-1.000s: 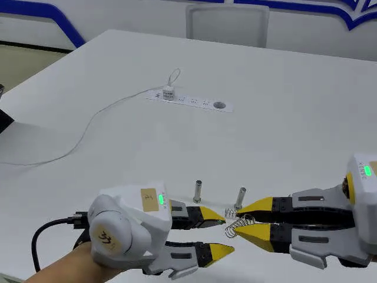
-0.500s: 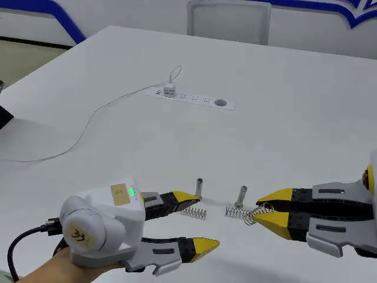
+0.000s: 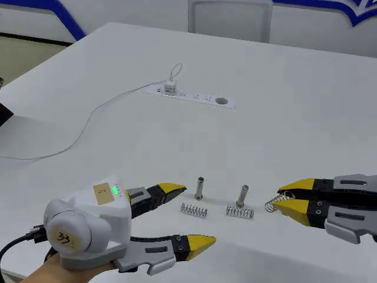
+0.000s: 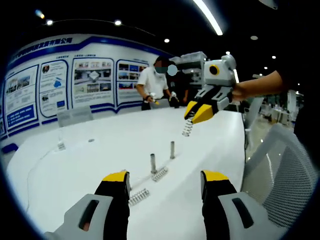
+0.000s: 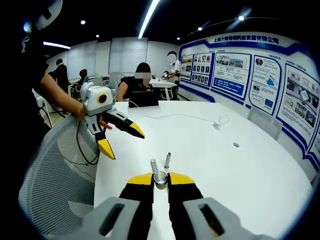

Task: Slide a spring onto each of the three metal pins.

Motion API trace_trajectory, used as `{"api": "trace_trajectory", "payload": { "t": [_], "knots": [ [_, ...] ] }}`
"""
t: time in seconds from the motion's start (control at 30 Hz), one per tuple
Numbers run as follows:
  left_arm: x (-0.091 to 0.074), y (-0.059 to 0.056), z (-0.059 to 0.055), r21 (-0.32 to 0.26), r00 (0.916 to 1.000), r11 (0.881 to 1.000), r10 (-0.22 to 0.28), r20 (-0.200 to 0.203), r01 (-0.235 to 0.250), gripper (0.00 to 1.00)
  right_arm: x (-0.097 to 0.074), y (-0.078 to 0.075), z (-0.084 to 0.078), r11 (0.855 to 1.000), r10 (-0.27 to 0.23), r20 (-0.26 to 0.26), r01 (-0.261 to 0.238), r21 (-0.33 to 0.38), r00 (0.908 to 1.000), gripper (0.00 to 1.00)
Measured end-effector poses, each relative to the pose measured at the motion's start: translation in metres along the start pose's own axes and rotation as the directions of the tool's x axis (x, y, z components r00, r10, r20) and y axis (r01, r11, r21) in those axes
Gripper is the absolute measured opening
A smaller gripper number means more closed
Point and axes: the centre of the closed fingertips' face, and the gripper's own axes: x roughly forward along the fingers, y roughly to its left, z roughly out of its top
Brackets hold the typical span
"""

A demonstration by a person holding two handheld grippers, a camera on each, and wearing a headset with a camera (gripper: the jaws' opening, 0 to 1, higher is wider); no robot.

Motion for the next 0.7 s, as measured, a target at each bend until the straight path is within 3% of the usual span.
{"api": "trace_trajectory", "payload": {
  "t": [0.1, 0.33, 0.47, 0.7],
  "knots": [
    [-0.002, 0.001, -0.003, -0.011, 1.0, 1.0, 0.006, 0.0, -0.006, 0.59, -0.004, -0.012, 0.003, 0.999, -0.037, 0.012, 0.037, 0.013, 0.9992, 0.11],
    [-0.005, 0.007, -0.001, -0.04, 0.9995, 0.999, 0.028, 0.013, -0.027, 0.63, -0.009, -0.038, -0.006, 0.991, -0.12, -0.03, 0.121, 0.061, 0.9924, 0.11],
    [-0.009, 0.012, -0.001, -0.045, 0.9991, 0.998, 0.041, 0.011, -0.041, 0.66, -0.012, -0.052, -0.018, 0.978, -0.18, -0.063, 0.186, 0.097, 0.9816, 0.11],
    [-0.009, 0.013, -0.001, -0.054, 0.999, 0.998, 0.044, 0.009, -0.044, 0.71, -0.015, -0.069, -0.039, 0.956, -0.235, -0.13, 0.253, 0.148, 0.9633, 0.11]
  ]
}}
